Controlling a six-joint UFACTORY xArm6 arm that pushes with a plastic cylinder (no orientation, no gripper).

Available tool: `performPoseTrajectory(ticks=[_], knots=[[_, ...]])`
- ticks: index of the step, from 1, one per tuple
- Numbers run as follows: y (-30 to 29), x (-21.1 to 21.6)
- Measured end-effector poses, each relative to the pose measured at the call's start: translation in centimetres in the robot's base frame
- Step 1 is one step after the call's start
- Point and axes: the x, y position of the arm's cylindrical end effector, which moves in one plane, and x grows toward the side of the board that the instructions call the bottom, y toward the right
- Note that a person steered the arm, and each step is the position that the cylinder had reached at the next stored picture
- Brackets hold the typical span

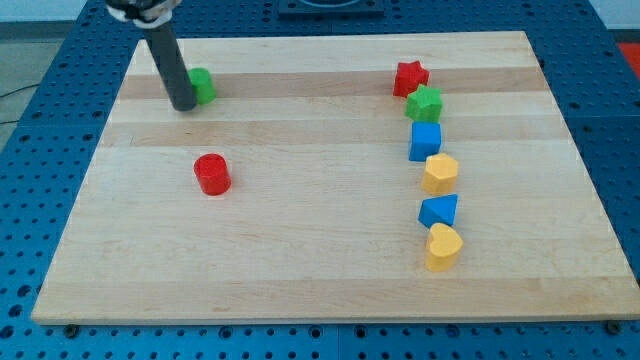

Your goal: Move the green circle towards the top center of the board

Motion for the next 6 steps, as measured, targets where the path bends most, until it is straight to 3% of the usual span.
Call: performPoseTrajectory(ticks=[1, 2, 4, 6], knots=[[-3.3, -2.9], [-2.8, -3.6], [9.0, -3.6], [12.9, -6.4]])
